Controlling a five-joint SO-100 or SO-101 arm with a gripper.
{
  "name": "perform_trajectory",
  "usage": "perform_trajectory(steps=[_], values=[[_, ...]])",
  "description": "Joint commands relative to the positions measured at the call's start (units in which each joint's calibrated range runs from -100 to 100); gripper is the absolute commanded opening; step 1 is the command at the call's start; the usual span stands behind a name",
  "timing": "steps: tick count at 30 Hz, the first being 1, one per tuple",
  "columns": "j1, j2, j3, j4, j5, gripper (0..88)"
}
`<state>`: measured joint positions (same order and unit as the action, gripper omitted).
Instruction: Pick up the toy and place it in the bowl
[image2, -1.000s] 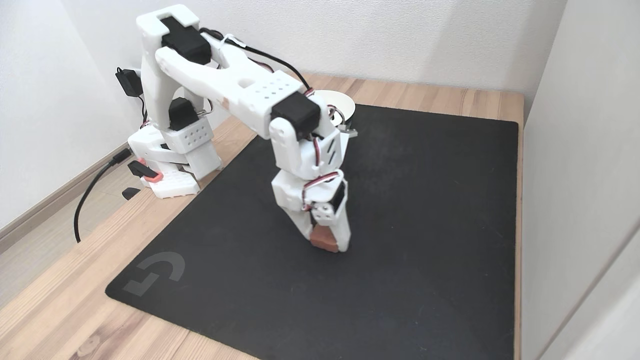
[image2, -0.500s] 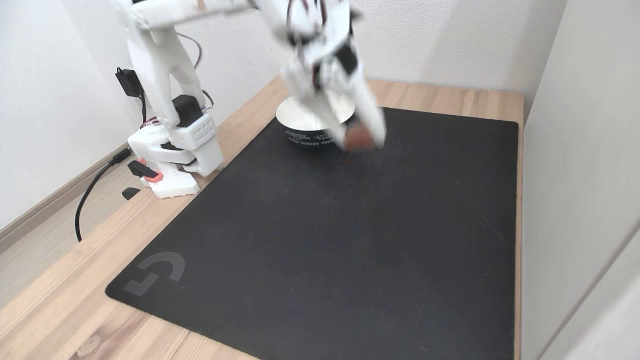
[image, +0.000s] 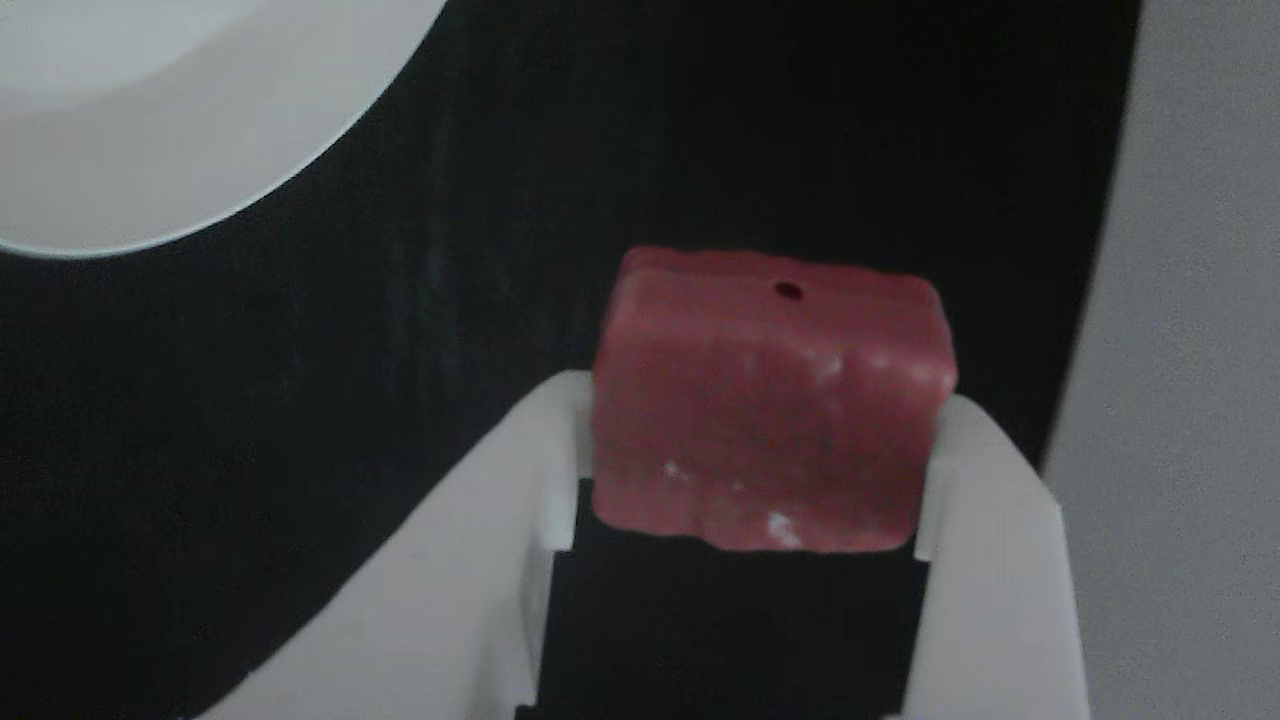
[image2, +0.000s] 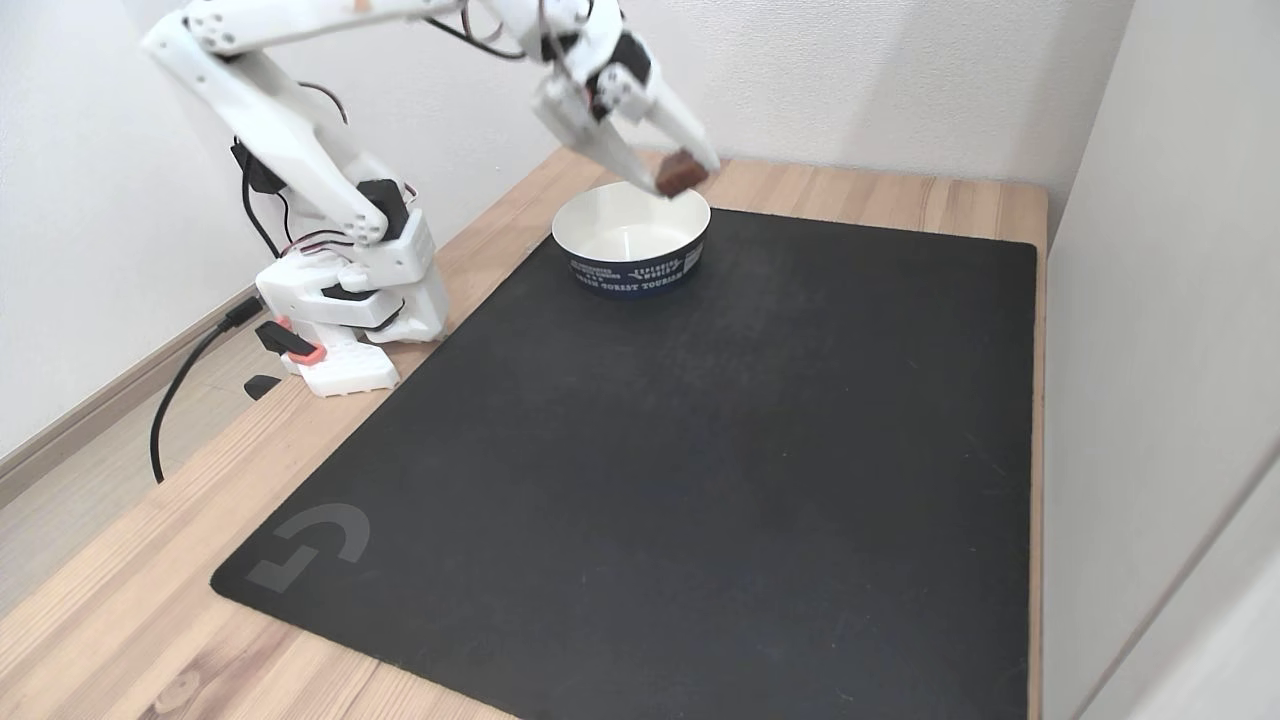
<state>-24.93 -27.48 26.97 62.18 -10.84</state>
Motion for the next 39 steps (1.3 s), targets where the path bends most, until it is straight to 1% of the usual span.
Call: perform_trajectory(steps=[1, 7, 13, 17, 26, 28, 31, 39], values=[[-4.89, -11.0, 14.08, -7.39, -2.68, 2.6], [-11.84, -22.0, 34.81, -15.61, -6.33, 2.6], [-17.19, -29.92, 48.15, -21.87, -8.37, 2.6], [-18.19, -33.42, 53.11, -24.58, -8.84, 3.2], [-18.19, -34.42, 53.83, -24.07, -8.84, 3.9], [-18.19, -34.42, 53.83, -23.91, -8.84, 8.1], [-19.28, -34.42, 53.92, -23.82, -8.32, 19.7], [-19.53, -34.42, 53.92, -23.91, -8.58, 18.1]])
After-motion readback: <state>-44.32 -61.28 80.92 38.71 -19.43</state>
